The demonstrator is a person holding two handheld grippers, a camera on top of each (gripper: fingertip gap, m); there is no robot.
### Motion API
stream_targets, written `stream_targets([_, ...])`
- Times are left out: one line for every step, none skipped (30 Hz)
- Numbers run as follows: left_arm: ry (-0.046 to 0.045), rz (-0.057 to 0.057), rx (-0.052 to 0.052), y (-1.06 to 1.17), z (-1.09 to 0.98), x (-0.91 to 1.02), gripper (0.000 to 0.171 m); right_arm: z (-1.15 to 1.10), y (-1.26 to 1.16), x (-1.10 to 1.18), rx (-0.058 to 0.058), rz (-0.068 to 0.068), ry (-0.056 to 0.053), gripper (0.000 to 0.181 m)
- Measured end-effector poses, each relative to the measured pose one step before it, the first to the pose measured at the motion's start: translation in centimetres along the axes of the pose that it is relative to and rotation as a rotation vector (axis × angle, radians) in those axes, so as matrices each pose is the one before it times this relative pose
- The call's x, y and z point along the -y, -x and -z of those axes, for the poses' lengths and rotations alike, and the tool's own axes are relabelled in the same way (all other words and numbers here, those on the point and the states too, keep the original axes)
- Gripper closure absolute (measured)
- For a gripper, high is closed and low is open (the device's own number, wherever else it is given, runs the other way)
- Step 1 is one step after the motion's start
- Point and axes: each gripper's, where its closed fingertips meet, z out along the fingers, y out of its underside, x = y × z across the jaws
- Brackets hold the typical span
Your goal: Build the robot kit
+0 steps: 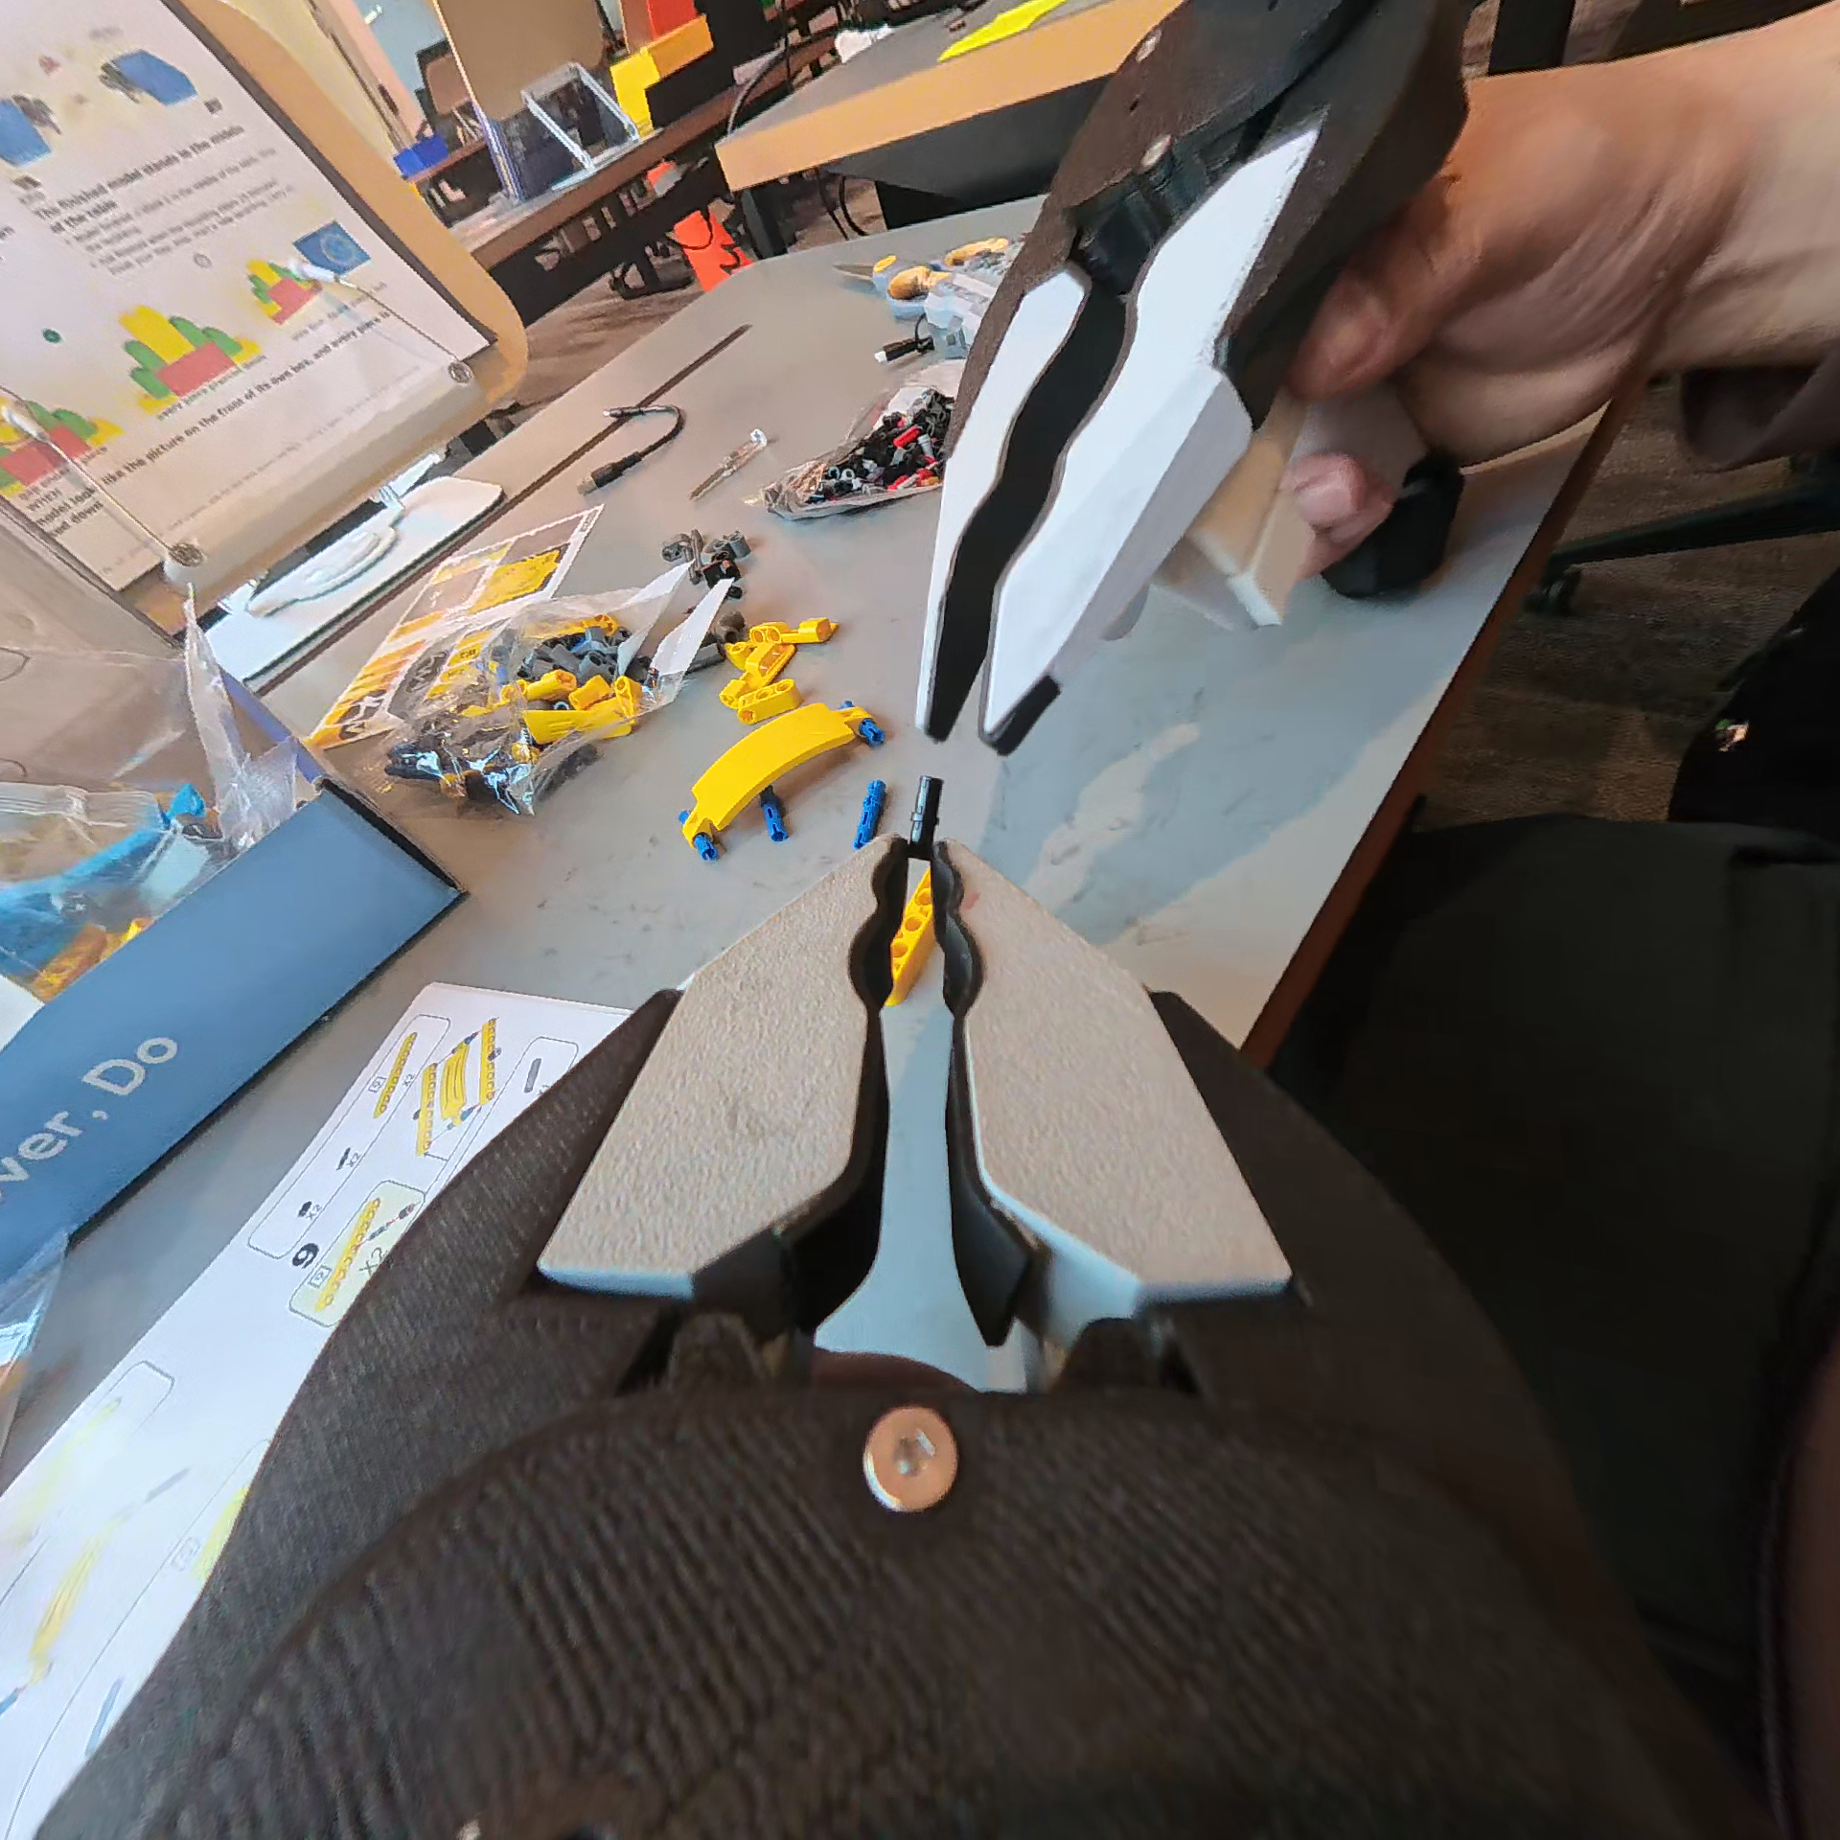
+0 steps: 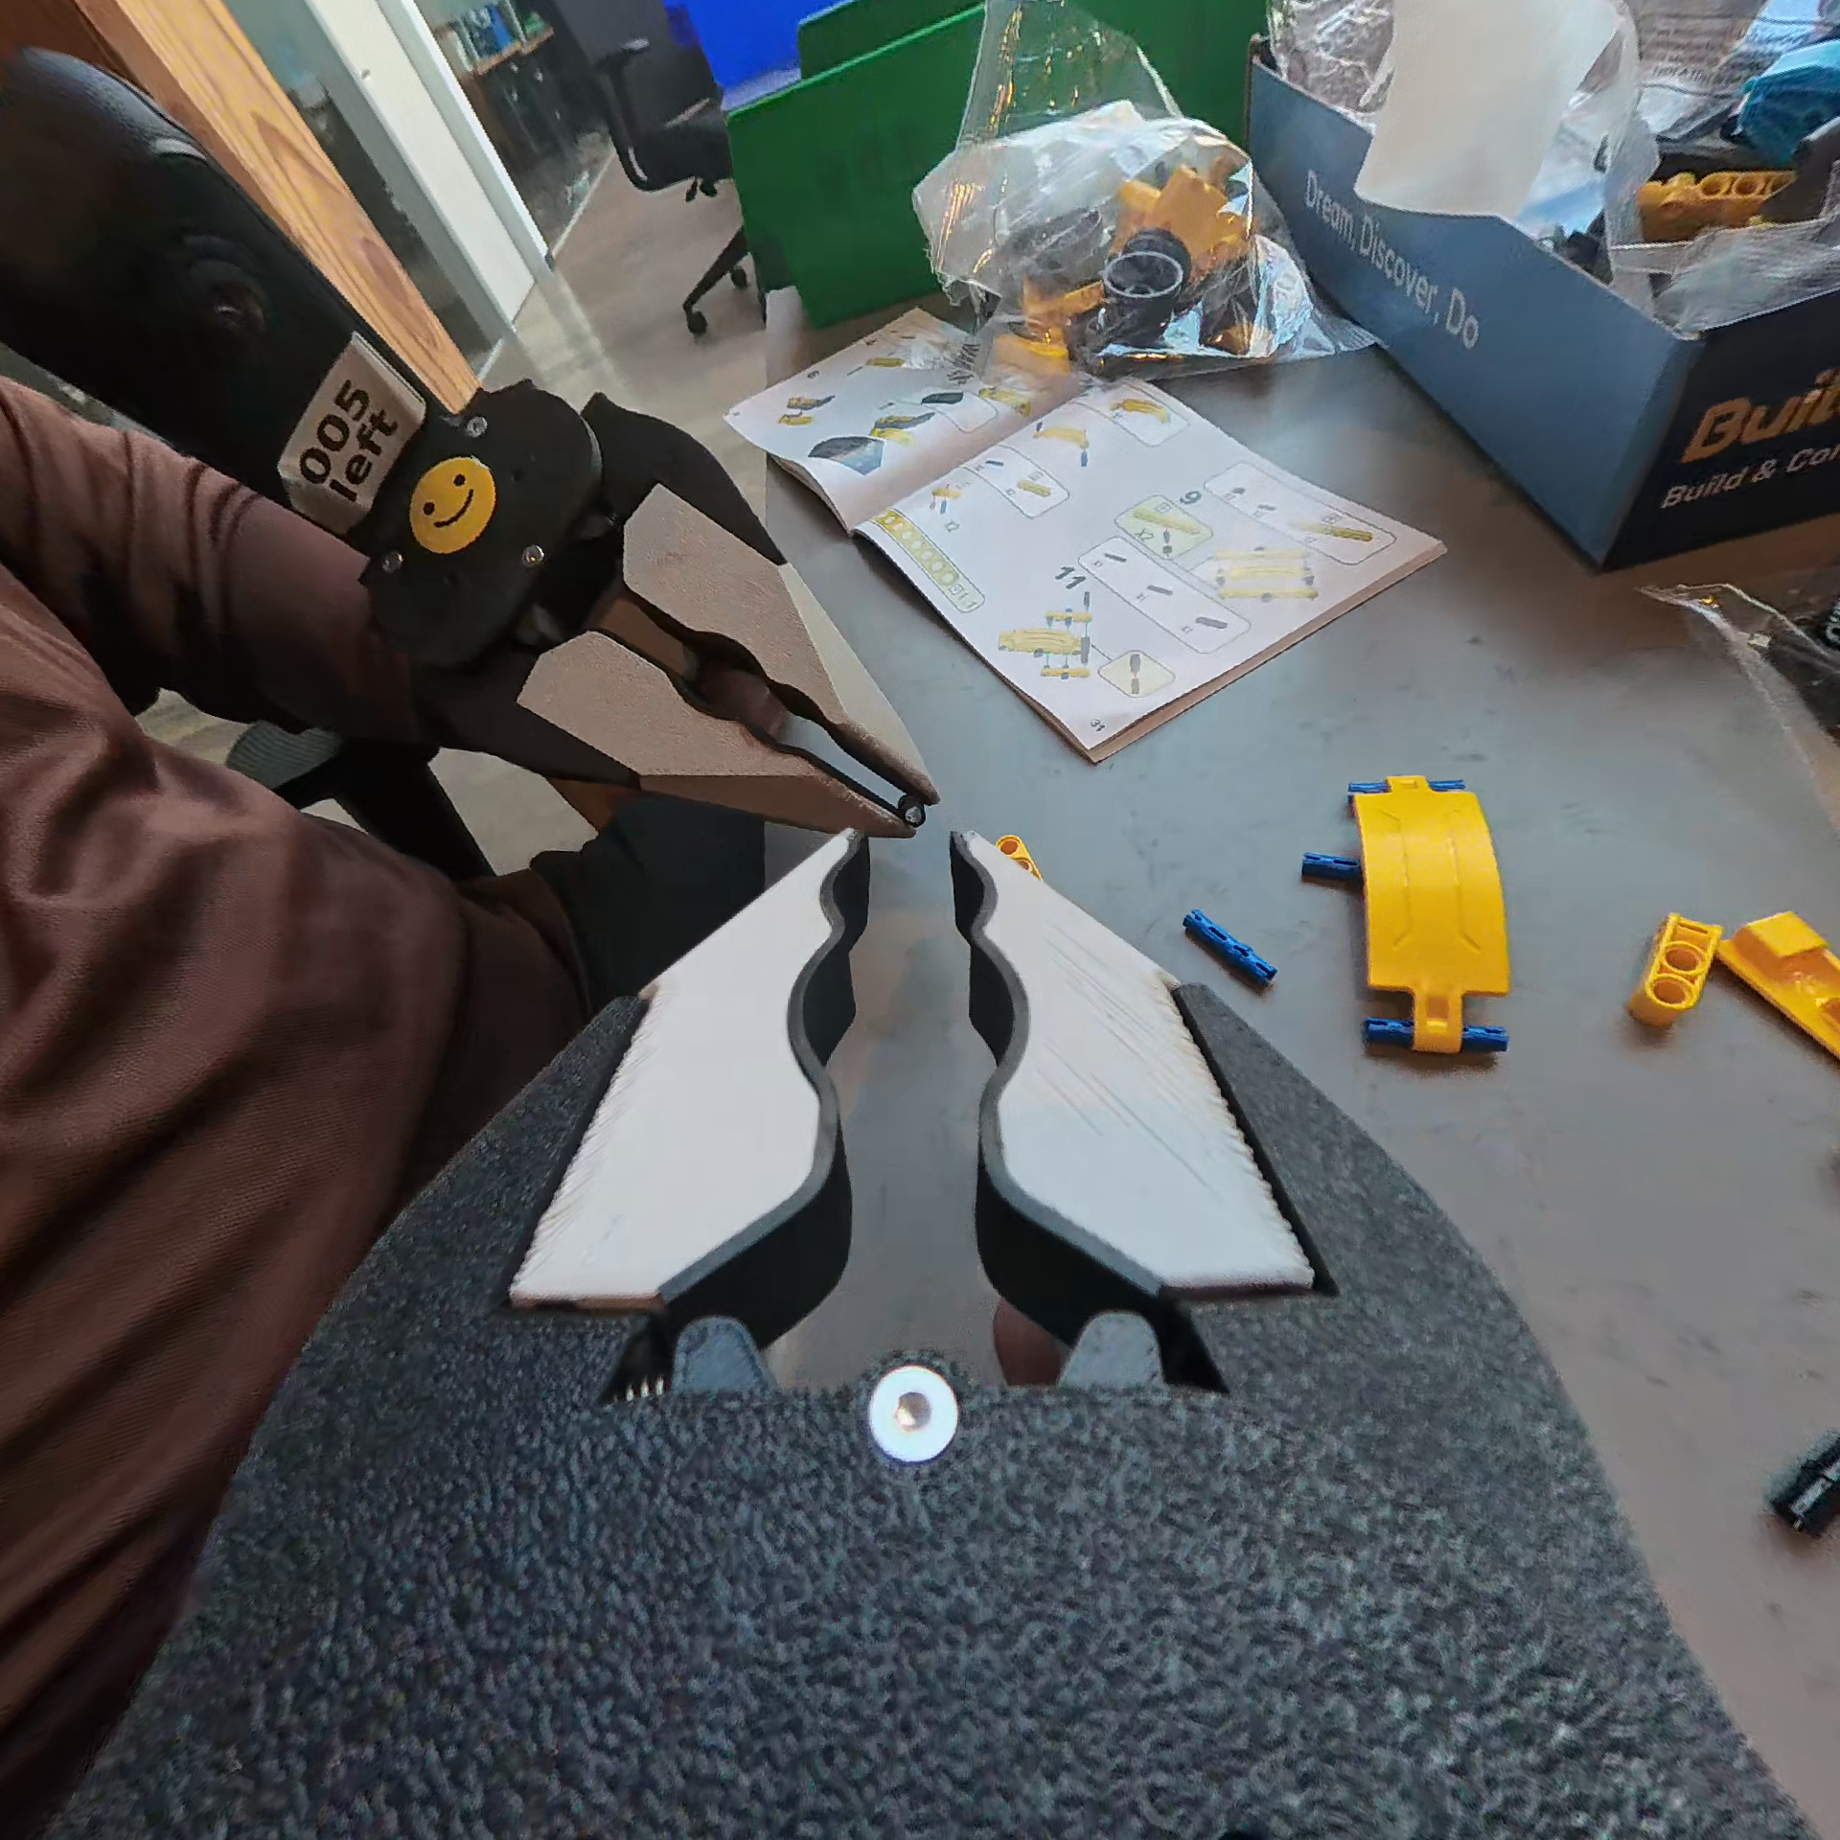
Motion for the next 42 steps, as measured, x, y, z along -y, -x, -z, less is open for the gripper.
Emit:
stream_targets([-0.0005,-0.0018,0.0003,-0.006,0.003,0.002,0.17,-0.1,-0.004,-0.035,-0.0063,0.0094,0.0044,0.166])
stream_targets([-0.00152,-0.0003,0.0017,0.012,0.018,0.016,0.17,-0.078,-0.018,0.018,-0.0072,0.0082,0.0003,0.166])
stream_targets([-0.00084,0.001,0.0003,0.005,0.004,0.005,0.17,-0.048,-0.023,0.025,-0.0048,0.0049,-0.0006,0.166])
stream_targets([-0.00128,0.0017,0.0003,0.022,0.013,0.011,0.17,-0.031,-0.039,-0.002,-0.0033,-0.0003,0.0012,0.166])
stream_targets([-0.00481,0.004,0.0035,0.07,0.033,0.059,0.171,-0.02,-0.053,0.003,-0.0006,-0.0038,0.0003,0.166])
stream_targets([-0.0043,0.0042,0.0013,0.058,0.027,0.049,0.171,0.013,0.05,0.046,0.0067,-0.0032,-0.0028,0.167])
stream_targets([-0.00118,0.0034,-0.0014,0.007,0.017,0.012,0.171,0.037,0.078,0.047,0.008,-0.0021,-0.0041,0.17])
stream_targets([-0.0007,0.0031,-0.0012,0.024,0.002,0.008,0.171,0.045,0.012,0.063,0.004,-0.0034,-0.0044,0.17])
stream_targets([-0.00044,0.0017,-0.0023,-0.013,0.0,0.005,0.171,0.027,-0.024,0.054,0.0014,-0.0044,-0.0037,0.17])
stream_targets([0.0,-0.0004,-0.0034,-0.046,0.0,0.0,0.171,0.031,0.025,0.027,0.0047,-0.0033,-0.0027,0.17])
stream_targets([-0.00245,-0.0014,-0.0019,-0.04,0.02,0.029,0.171,0.017,0.006,0.016,0.002,-0.0026,-0.0018,0.17])
stream_targets([-0.00394,-0.0022,-0.0001,-0.013,0.039,0.041,0.171,-0.003,-0.019,0.065,-0.0004,-0.0028,-0.0037,0.17])
stream_targets([-0.00278,-0.0023,0.0007,-0.021,0.024,0.029,0.171,-0.018,0.09,0.05,0.006,-0.002,-0.0036,0.17])
stream_targets([-0.00333,-0.0016,0.0025,0.021,0.024,0.039,0.171,-0.056,0.133,0.017,0.0081,-0.0015,-0.0009,0.17])
stream_targets([-0.00255,-0.002,-0.0001,-0.024,0.017,0.026,0.171,-0.08,0.054,-0.029,0.0021,0.0004,0.0034,0.17])
stream_targets([0.00215,-0.0026,-0.0038,-0.063,-0.007,-0.024,0.171,-0.087,0.07,-0.064,0.0014,0.0037,0.0053,0.17])
stream_targets([0.00272,-0.0014,-0.0004,-0.016,-0.026,-0.038,0.171,-0.077,0.035,-0.065,-0.0017,0.0056,0.0054,0.169])
stream_targets([-0.00157,-0.0013,0.0017,0.011,0.017,0.02,0.171,-0.059,0.004,-0.067,-0.0045,0.0052,0.005,0.168])
stream_targets([-0.00126,-0.0022,-0.0002,-0.021,0.007,0.013,0.171,-0.038,0.035,-0.053,-0.0017,0.0049,0.0033,0.168])
stream_targets([-0.00208,-0.0021,0.0007,-0.009,0.023,0.028,0.171,-0.012,0.026,-0.018,-0.0017,0.0041,0.0008,0.168])
stream_targets([-0.00204,-0.0018,0.0011,-0.008,0.011,0.022,0.171,0.018,-0.022,0.023,-0.0026,0.0014,-0.0013,0.169])
stream_targets([-0.00002,-0.0017,-0.0002,-0.013,0.006,-0.005,0.171,0.019,-0.011,0.019,-0.0006,-0.0011,-0.002,0.17])
stream_targets([0.00106,-0.0013,0.0,-0.011,-0.015,-0.011,0.171,0.035,-0.017,0.03,0.001,-0.0021,-0.0026,0.172])
stream_targets([-0.0003,-0.0012,0.0004,-0.007,0.007,0.008,0.171,0.034,0.01,0.028,0.0019,-0.0023,-0.0028,0.174])
stream_targets([-0.00043,-0.0011,0.0004,-0.009,-0.006,0.004,0.171,0.022,0.004,0.026,0.0027,-0.0024,-0.0016,0.176])
stream_targets([-0.00027,-0.0011,0.0005,0.001,0.004,-0.004,0.171,0.012,-0.011,0.005,0.0009,-0.0022,-0.0007,0.177])
stream_targets([-0.00278,-0.0004,0.0027,0.03,0.022,0.041,0.171,0.004,-0.021,-0.006,-0.0004,-0.0012,0.0,0.178])
stream_targets([-0.00392,0.0002,0.0024,0.028,0.033,0.048,0.171,-0.021,-0.019,-0.013,-0.0009,-0.0011,0.0013,0.178])
stream_targets([-0.00073,0.0003,0.0006,0.005,0.004,0.008,0.171,-0.014,-0.076,-0.024,-0.004,-0.0026,0.0017,0.178])
stream_targets([-0.00123,0.001,0.0022,0.043,0.014,0.014,0.171,-0.022,-0.107,-0.023,-0.0047,-0.0045,0.002,0.175])
stream_targets([-0.00396,0.0012,0.0023,0.029,0.033,0.045,0.171,-0.028,-0.019,-0.049,0.0032,-0.005,0.0032,0.173])
stream_targets([-0.00354,0.0007,0.001,0.026,0.026,0.039,0.171,-0.019,0.095,-0.056,0.0096,-0.0041,0.0038,0.173])
stream_targets([-0.00115,-0.0001,-0.0002,-0.005,0.011,0.011,0.171,-0.016,0.098,-0.031,0.0082,-0.0018,0.0023,0.173])
stream_targets([-0.00051,-0.0009,-0.001,-0.019,0.006,0.008,0.171,0.003,0.063,-0.01,0.0042,0.0012,0.0004,0.174])
stream_targets([0.00039,-0.0026,-0.004,-0.071,-0.013,-0.011,0.171,-0.004,0.034,-0.001,0.001,0.0025,0.0001,0.175])
stream_targets([-0.00154,-0.0046,-0.009,-0.159,0.002,0.019,0.171,-0.011,0.043,-0.03,0.0008,0.0023,0.0015,0.175])
stream_targets([-0.00418,-0.0068,-0.0097,-0.209,0.027,0.052,0.17,-0.039,0.083,-0.054,0.0033,0.0018,0.0036,0.175])
stream_targets([0.00041,-0.0044,0.0049,0.019,-0.001,-0.019,0.171,-0.036,0.076,-0.042,0.0039,-0.0004,0.0025,0.176])
stream_targets([0.00015,-0.0019,0.0032,0.018,-0.013,0.006,0.171,-0.019,0.055,-0.033,0.0034,-0.0002,0.0025,0.178])
stream_targets([-0.00299,0.0039,0.0068,0.122,0.009,0.045,0.171,-0.016,0.066,-0.026,0.0024,0.0029,0.0023,0.18])
stream_targets([-0.00075,0.0085,0.0058,0.138,0.009,0.007,0.171,0.003,0.151,-0.009,0.0074,0.0057,0.0,0.181])
stream_targets([0.00239,0.008,-0.0002,0.067,-0.015,-0.015,0.171,0.046,0.122,0.031,0.0068,0.0037,-0.003,0.181])
